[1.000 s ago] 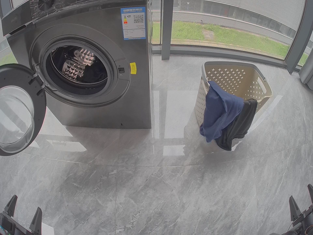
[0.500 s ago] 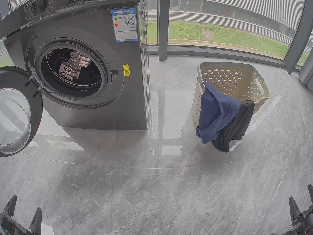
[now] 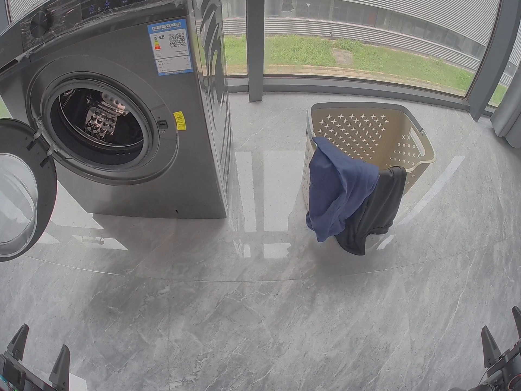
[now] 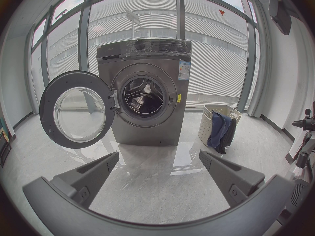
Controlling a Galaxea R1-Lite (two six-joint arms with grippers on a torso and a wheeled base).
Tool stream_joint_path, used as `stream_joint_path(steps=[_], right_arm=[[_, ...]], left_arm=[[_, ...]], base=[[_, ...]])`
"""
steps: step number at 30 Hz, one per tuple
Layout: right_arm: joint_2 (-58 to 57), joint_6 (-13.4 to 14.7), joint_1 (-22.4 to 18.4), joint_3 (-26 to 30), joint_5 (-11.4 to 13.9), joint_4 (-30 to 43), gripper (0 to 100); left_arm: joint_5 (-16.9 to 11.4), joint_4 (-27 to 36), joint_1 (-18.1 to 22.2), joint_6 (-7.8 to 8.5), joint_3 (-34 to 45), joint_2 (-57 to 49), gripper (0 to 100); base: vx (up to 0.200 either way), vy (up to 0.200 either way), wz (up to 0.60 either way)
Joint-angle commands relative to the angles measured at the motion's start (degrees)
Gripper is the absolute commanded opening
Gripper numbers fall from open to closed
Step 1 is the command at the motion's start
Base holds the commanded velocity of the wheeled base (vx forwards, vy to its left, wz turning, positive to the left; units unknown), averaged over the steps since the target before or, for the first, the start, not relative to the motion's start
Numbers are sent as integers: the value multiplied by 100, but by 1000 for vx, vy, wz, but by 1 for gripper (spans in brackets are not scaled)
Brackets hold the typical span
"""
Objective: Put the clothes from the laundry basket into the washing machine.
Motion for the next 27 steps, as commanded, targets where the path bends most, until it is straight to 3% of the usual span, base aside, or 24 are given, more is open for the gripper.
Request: stream_joint_path(steps=[1, 27], right_arm=[[-90, -1, -2, 101, 3, 0, 100], [-90, -1, -2, 101, 3, 0, 100]], left_arm=[[3, -1, -2, 3, 92, -93, 100], [-23, -1, -2, -14, 92, -93, 100]], base=[[0, 0, 0], [0, -23, 0]])
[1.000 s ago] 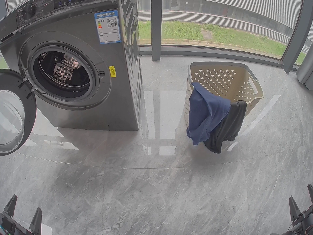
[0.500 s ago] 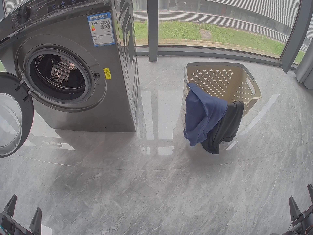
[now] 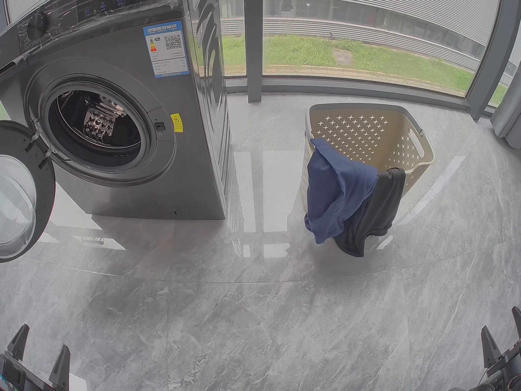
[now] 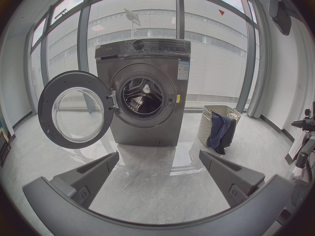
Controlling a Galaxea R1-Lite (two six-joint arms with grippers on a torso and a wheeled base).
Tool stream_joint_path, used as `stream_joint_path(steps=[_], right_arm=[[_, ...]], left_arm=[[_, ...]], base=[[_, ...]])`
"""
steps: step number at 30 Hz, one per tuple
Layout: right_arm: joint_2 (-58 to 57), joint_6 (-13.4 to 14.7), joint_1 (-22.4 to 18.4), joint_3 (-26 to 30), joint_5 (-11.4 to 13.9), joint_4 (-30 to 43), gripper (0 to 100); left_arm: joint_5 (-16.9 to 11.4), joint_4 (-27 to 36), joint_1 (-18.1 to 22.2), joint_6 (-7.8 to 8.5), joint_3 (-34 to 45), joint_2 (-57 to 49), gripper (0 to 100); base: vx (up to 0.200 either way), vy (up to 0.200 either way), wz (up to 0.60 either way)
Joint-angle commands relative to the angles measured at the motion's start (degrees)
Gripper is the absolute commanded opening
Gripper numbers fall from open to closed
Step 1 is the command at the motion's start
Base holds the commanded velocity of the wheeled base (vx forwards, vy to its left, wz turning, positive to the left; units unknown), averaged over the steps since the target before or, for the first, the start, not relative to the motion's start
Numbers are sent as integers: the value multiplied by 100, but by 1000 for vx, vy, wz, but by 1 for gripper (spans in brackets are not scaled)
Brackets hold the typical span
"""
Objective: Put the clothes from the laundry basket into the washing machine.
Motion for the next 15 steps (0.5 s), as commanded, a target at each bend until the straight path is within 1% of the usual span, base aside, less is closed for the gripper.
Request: stream_joint_path(steps=[1, 7, 15], right_arm=[[-93, -1, -2, 101, 3, 0, 100], [-93, -10, -2, 101, 3, 0, 100], [-93, -1, -2, 101, 3, 0, 100]], left_arm=[[1, -1, -2, -2, 92, -93, 100], [10, -1, 6, -2, 92, -93, 100], [1, -1, -2, -2, 92, -93, 100]], base=[[0, 0, 0], [0, 0, 0], [0, -200, 0]])
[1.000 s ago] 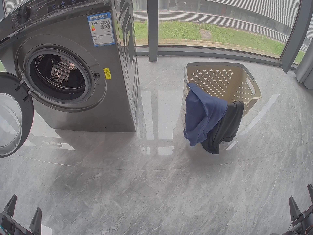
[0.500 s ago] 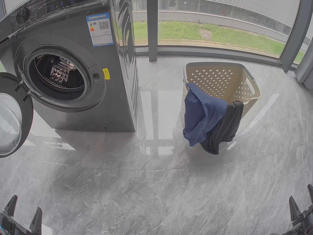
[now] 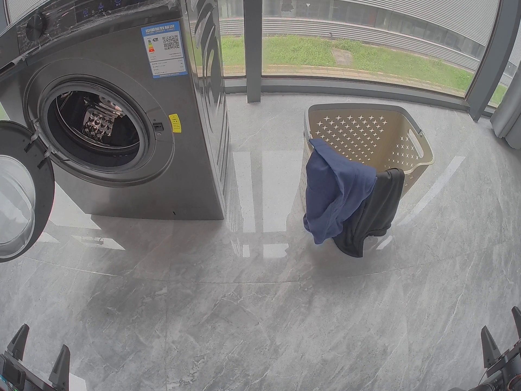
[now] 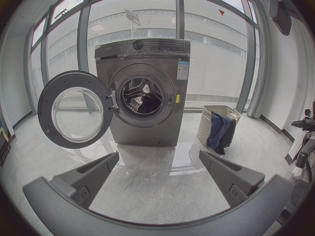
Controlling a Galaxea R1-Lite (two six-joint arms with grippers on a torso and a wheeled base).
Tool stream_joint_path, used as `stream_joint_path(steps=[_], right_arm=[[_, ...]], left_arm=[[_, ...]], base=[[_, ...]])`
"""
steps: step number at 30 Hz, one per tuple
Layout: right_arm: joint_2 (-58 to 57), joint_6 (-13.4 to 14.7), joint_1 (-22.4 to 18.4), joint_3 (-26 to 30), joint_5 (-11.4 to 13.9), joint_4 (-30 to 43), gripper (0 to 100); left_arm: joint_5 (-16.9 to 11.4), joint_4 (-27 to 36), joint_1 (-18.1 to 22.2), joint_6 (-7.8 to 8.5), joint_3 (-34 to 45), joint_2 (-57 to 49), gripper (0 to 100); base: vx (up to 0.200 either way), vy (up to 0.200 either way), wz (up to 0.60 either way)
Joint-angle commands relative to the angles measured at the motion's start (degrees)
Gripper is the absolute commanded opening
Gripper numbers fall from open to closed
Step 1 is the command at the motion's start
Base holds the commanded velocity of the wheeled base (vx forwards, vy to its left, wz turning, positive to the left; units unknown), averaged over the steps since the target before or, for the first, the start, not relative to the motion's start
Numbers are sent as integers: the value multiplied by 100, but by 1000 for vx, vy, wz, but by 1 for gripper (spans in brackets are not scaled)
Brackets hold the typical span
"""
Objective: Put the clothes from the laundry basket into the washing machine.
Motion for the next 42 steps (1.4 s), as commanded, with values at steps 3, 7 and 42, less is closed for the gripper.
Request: stream_joint_path(steps=[3, 7, 42], right_arm=[[-93, -1, 2, 101, 2, -2, 100], [-93, -1, 2, 101, 2, -2, 100], [-93, -1, 2, 101, 2, -2, 100]], left_arm=[[-1, -1, -2, -11, 92, -93, 100], [-1, -1, -2, -11, 92, -93, 100], [-36, 8, -11, -2, 92, -93, 100]], base=[[0, -200, 0], [0, -50, 0], [69, -51, 0]])
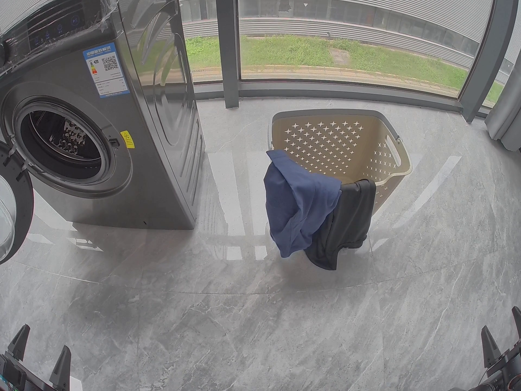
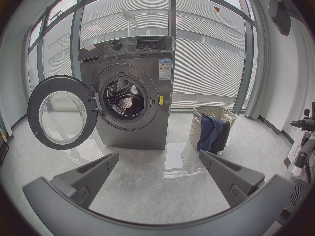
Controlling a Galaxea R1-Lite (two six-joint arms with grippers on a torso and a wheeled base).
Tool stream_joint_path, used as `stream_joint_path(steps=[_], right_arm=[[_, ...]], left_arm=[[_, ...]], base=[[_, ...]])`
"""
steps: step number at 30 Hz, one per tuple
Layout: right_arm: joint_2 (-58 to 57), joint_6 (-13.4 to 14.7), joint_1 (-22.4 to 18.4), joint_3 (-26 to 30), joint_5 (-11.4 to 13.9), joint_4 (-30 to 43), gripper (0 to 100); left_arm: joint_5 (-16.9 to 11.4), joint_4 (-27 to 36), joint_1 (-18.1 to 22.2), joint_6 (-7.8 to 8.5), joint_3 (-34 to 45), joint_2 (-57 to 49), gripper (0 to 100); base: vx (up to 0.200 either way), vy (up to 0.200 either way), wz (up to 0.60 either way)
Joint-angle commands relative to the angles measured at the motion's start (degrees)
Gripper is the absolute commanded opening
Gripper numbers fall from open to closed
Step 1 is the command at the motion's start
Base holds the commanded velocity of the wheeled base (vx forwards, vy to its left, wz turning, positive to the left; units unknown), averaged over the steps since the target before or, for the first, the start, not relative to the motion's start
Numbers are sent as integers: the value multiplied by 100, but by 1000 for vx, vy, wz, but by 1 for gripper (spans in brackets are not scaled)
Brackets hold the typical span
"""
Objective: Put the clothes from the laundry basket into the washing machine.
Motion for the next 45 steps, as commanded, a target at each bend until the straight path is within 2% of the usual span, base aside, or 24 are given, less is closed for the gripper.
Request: stream_joint_path(steps=[1, 13, 25, 31, 37, 45], right_arm=[[-93, -1, 1, 101, 2, 0, 100], [-93, -10, 1, 101, 2, 0, 100], [-93, -10, 1, 101, -7, 0, 100], [-93, -19, -8, 101, 2, 0, 100], [-93, -10, -8, 101, 11, 0, 100], [-93, -10, -8, 101, 11, 0, 100]], left_arm=[[-4, -1, 0, -2, 92, -93, 100], [4, -1, 8, -2, 92, -93, 100], [-4, -1, 8, -11, 92, -93, 100], [-4, -9, 8, -2, 92, -93, 100], [4, -9, 0, -20, 92, -93, 100], [4, -9, 8, -11, 92, -93, 100]], base=[[0, 0, 0], [0, -200, 0], [0, 0, 0], [200, 0, 0], [0, 0, 0], [0, -200, 0]])
